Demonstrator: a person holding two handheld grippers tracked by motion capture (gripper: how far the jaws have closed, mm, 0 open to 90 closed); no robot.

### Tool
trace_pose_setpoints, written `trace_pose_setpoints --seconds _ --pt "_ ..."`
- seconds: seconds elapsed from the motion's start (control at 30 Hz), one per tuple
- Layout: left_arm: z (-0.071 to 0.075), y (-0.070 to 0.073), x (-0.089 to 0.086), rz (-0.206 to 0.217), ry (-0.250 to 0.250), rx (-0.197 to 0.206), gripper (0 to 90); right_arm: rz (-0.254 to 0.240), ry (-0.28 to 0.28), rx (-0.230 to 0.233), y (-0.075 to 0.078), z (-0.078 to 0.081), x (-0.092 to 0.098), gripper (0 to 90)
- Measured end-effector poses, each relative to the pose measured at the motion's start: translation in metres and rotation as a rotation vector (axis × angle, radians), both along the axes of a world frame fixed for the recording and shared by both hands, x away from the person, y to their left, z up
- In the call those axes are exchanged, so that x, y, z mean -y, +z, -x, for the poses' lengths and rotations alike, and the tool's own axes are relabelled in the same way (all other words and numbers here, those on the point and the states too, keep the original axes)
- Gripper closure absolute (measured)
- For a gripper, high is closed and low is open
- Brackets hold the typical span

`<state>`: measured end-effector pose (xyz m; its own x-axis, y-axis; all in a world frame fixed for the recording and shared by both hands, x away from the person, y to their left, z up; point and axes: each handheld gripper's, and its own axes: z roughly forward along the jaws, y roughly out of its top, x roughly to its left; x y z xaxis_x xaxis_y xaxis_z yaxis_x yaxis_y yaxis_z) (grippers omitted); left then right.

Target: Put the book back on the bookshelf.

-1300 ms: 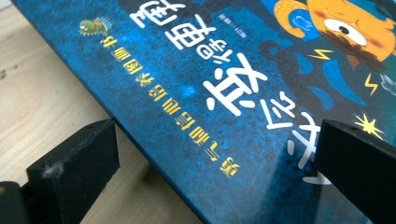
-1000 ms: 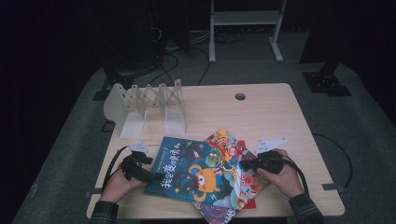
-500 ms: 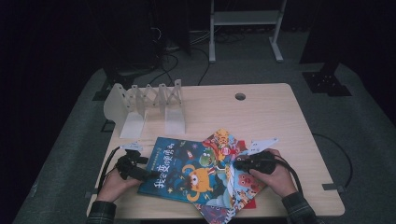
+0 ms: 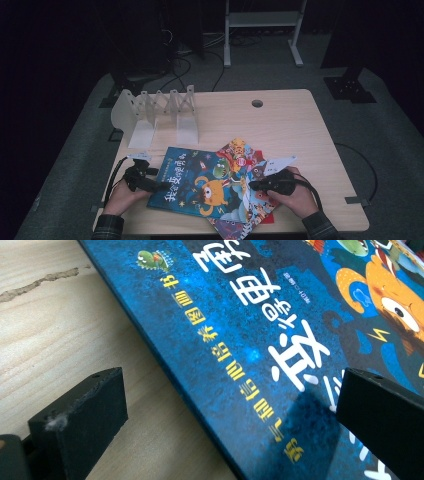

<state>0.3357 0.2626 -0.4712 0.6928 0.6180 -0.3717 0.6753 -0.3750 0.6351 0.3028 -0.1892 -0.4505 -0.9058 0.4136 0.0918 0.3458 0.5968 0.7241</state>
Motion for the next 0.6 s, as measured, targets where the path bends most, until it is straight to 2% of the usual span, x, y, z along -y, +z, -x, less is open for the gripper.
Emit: trace_pose_setpoints --seconds 0.33,0.6 --pt "-0.006 -0.003 0.005 0.023 -0.016 -0.03 0.0 0.02 0.013 0.029 0.001 -0.003 -0.01 89.6" --pt "-0.007 -0.004 0.01 0.027 -0.022 -0.044 0.0 0.026 0.013 0.035 0.001 -0.003 -0.012 89.6"
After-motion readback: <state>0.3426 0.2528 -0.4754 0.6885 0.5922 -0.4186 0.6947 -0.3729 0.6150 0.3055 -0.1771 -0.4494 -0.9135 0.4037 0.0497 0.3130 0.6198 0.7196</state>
